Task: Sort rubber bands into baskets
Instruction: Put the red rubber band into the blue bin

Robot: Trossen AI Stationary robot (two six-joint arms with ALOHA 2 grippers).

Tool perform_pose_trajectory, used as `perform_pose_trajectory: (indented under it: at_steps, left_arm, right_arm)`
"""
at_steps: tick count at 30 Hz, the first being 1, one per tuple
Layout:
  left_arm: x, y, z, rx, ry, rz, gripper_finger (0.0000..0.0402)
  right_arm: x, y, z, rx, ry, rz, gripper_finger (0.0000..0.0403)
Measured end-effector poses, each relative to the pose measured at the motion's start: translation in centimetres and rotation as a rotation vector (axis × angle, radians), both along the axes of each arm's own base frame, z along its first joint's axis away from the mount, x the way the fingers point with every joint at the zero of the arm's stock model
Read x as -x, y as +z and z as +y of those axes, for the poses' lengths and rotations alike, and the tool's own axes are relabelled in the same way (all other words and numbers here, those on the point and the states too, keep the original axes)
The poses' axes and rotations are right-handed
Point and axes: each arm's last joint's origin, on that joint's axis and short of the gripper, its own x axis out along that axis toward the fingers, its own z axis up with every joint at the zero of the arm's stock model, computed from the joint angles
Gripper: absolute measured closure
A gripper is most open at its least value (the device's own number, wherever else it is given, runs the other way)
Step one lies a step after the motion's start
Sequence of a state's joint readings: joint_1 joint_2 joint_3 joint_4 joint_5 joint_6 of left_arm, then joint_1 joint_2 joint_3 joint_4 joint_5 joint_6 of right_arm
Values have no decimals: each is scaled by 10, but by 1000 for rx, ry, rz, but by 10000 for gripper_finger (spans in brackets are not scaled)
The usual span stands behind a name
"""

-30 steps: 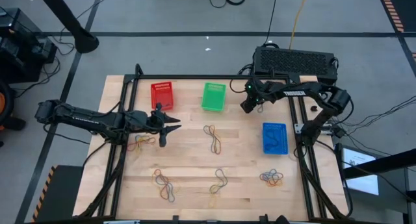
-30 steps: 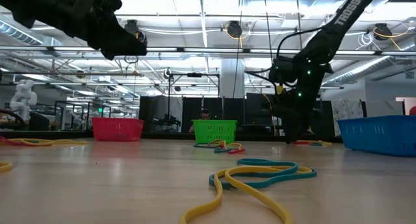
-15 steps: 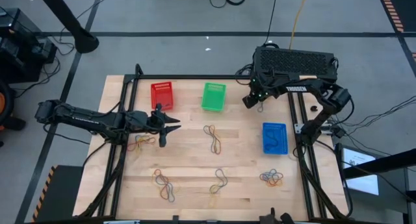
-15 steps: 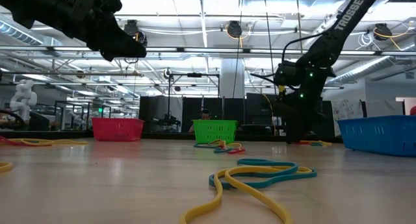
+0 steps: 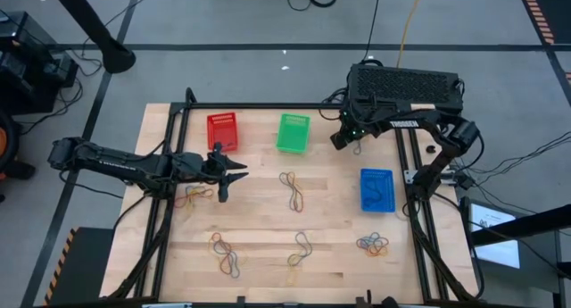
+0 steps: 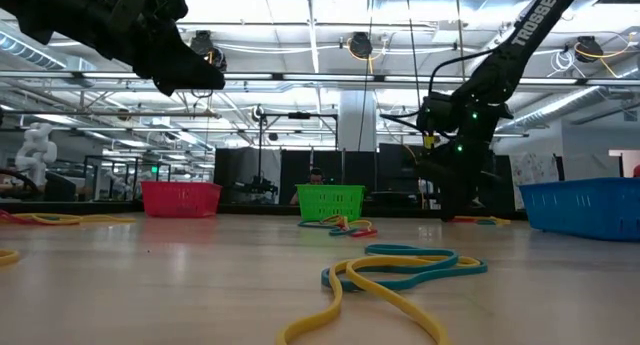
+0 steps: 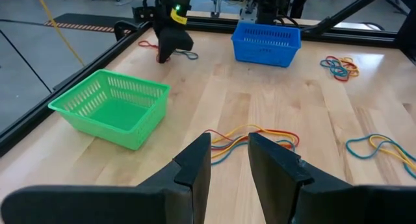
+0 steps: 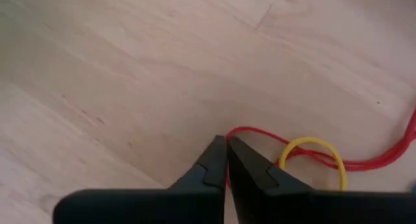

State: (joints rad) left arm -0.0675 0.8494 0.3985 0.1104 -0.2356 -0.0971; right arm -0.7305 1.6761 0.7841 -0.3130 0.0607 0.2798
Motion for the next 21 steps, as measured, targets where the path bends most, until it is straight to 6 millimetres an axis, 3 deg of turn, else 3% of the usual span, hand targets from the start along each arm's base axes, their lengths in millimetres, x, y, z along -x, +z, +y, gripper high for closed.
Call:
perform_pose_trajectory:
  at_steps: [5, 12, 21]
  left_arm:
    - [0, 0, 0, 0, 0, 0, 291]
    - [0, 0, 0, 0, 0, 0, 291]
    - [0, 0, 0, -5, -2, 1, 291]
  right_arm:
    - [2, 19, 10, 13, 21, -43, 401]
    - [11, 67, 18, 123, 1, -180, 402]
    - [26, 120, 46, 229, 13, -362, 403]
